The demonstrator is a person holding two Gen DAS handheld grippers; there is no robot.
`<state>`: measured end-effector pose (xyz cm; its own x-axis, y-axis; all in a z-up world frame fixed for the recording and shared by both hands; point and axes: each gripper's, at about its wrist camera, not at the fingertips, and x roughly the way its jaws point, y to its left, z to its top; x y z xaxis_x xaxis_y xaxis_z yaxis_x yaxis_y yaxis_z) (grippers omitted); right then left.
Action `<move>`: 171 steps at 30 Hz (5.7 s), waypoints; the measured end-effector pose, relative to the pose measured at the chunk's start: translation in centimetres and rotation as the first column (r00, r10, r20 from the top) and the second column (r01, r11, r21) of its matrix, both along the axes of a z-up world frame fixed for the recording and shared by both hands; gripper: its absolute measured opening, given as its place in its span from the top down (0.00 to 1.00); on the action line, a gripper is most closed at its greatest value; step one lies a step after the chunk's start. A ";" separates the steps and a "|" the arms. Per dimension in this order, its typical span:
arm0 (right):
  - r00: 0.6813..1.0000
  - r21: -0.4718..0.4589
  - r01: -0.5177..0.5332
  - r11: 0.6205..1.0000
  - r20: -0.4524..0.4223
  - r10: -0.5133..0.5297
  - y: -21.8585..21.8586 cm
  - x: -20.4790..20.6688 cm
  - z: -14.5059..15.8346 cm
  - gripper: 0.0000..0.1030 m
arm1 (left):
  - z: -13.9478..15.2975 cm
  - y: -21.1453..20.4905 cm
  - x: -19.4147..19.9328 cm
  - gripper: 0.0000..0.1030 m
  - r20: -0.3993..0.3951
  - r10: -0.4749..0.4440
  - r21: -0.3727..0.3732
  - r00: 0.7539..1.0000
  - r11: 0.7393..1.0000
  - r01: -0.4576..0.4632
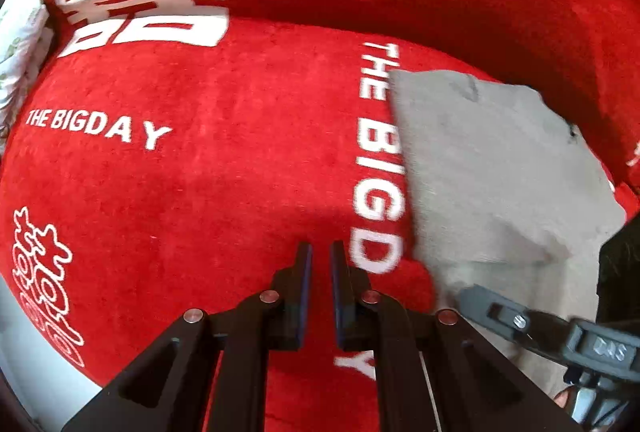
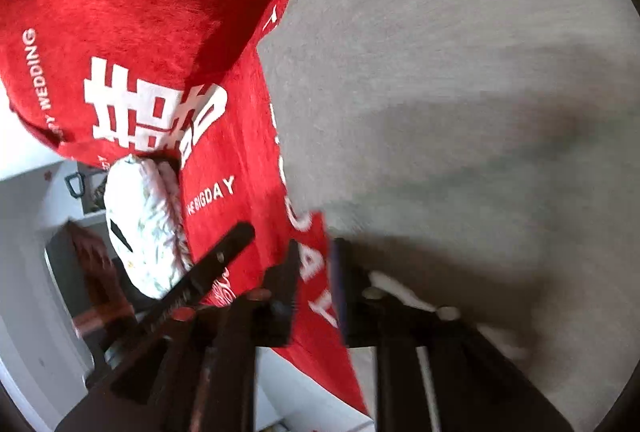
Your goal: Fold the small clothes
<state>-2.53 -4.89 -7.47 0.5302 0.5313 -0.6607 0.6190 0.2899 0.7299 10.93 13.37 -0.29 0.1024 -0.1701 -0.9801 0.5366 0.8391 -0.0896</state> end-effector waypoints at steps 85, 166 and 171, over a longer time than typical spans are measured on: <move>0.546 -0.073 0.833 0.549 -0.057 -0.836 -37.3 -46.1 0.6 0.74 | -0.2 -28.8 -23.9 0.01 -0.069 -0.330 0.037 0.941 0.942 0.333; 0.856 -0.126 0.511 0.850 -0.018 -0.517 -23.1 -23.3 0.3 0.94 | 0.9 -13.7 -4.8 0.93 -0.143 -0.044 -0.212 0.989 0.977 0.013; 0.910 -0.238 0.384 0.892 -0.064 -0.409 -25.1 -24.5 0.3 0.94 | -1.7 -13.2 -5.7 0.93 -0.151 -0.076 -0.140 0.986 0.989 0.054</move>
